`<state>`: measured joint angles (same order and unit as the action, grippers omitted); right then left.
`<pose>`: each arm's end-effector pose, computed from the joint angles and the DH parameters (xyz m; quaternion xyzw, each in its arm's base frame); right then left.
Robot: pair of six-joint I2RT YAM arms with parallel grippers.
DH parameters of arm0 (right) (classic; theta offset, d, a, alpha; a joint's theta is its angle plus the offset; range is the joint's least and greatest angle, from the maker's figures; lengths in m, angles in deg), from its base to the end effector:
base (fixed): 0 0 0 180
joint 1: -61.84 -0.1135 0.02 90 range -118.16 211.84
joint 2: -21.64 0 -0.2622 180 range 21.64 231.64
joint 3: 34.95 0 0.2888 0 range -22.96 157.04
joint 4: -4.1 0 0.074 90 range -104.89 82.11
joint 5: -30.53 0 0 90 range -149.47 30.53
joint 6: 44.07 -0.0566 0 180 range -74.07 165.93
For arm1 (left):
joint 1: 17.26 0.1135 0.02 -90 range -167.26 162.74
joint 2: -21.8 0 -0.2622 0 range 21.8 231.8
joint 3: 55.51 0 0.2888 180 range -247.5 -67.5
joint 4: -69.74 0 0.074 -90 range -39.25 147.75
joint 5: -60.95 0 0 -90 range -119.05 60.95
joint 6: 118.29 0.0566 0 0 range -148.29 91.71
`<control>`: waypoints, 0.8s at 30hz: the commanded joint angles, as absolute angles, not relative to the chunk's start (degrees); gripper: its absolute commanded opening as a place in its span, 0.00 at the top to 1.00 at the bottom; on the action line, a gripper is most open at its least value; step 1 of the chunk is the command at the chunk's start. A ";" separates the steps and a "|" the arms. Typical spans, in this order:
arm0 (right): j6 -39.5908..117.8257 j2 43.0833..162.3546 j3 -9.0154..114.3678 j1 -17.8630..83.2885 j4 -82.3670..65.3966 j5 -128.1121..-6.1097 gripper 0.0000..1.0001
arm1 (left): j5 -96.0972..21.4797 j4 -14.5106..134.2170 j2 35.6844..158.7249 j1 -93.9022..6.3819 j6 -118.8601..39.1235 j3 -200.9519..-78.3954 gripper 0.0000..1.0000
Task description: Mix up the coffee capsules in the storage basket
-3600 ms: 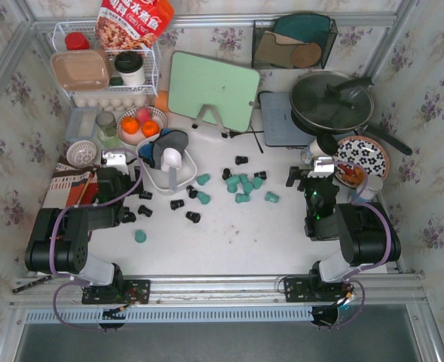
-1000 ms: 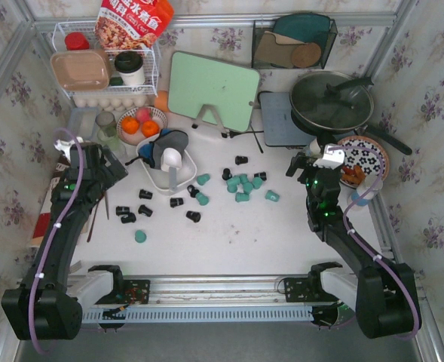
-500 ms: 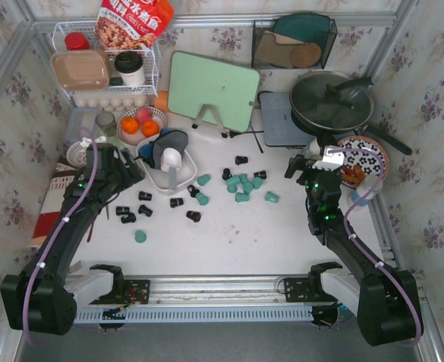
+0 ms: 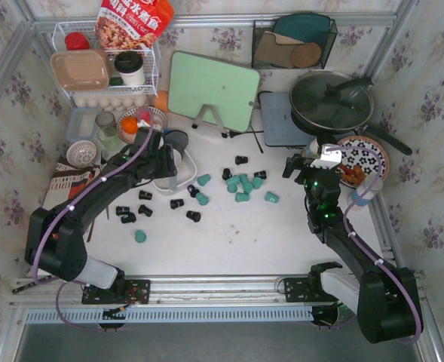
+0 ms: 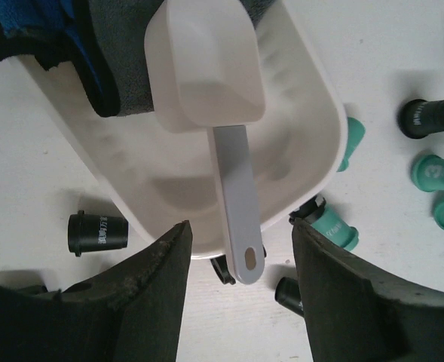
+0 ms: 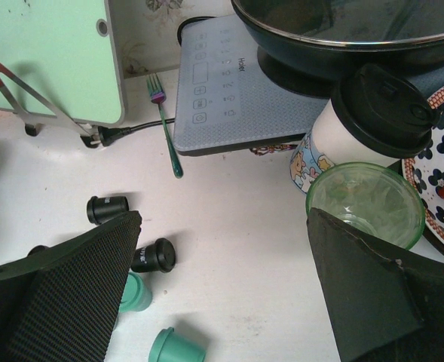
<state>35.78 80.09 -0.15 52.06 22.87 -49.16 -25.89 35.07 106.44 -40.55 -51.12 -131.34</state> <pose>0.2743 0.0370 0.2101 0.0631 0.7334 0.0514 0.6749 0.3462 -0.1456 0.2405 -0.0072 0.9184 -0.1313 0.3731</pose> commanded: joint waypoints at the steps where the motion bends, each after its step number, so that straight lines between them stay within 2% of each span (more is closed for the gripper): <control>1: 35.24 79.62 0.15 51.94 22.86 -50.38 0.00 | -22.15 34.06 109.16 -41.45 -50.04 -132.57 0.41; 12: 35.00 79.51 0.25 51.94 22.59 -51.41 0.00 | -19.97 35.04 115.50 -42.13 -49.53 -132.81 0.44; 13: 34.95 79.48 0.24 51.95 22.52 -51.40 0.00 | -19.98 35.50 115.84 -42.13 -49.31 -132.77 0.49; 17: 34.95 79.47 0.11 51.91 22.61 -51.48 0.00 | -21.52 36.87 118.70 -42.09 -48.36 -133.86 0.52; 22: 35.03 80.17 0.32 51.97 22.70 -51.72 0.00 | -22.37 37.40 122.23 -42.13 -48.28 -135.00 0.63; 24: 35.03 80.29 0.30 51.98 22.72 -51.75 0.00 | -22.41 37.37 122.52 -42.16 -48.35 -135.09 0.73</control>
